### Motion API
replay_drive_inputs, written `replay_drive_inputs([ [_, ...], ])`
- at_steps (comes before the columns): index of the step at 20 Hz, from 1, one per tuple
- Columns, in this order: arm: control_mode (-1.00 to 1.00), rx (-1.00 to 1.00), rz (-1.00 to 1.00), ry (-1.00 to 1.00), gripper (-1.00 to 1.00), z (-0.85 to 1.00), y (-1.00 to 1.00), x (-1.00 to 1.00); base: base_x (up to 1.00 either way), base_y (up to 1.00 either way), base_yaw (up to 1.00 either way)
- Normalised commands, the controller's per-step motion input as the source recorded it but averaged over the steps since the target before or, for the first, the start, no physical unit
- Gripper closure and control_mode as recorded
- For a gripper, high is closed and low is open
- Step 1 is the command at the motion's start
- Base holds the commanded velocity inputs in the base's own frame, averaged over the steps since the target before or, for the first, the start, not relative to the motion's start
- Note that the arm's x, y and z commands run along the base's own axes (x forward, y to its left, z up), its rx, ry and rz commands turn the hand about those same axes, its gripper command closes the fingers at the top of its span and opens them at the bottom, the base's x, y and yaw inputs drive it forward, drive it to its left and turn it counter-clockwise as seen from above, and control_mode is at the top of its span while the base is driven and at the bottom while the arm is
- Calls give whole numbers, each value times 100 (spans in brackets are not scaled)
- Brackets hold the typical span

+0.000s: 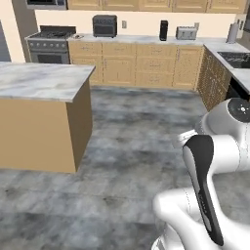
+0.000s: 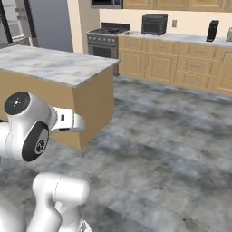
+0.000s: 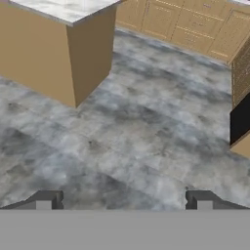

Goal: Place the cold items (broccoli and cucumber) from the fridge in one tupperware on the dining counter. Place the warm items (kebab skewer and hot dog) in the stove area in another tupperware.

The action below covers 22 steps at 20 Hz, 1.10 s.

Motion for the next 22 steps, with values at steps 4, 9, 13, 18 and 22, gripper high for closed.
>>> replay_drive_inputs([
  [4,100,0,0,0,-100,0,0,0,100,-89,2],
  [9,100,0,0,0,-100,0,0,0,100,-86,-3],
  [13,100,0,0,0,-100,0,0,0,100,-57,-14],
  [18,100,0,0,0,-100,0,0,0,100,-11,-2],
  [22,100,0,0,0,-100,0,0,0,100,0,0],
])
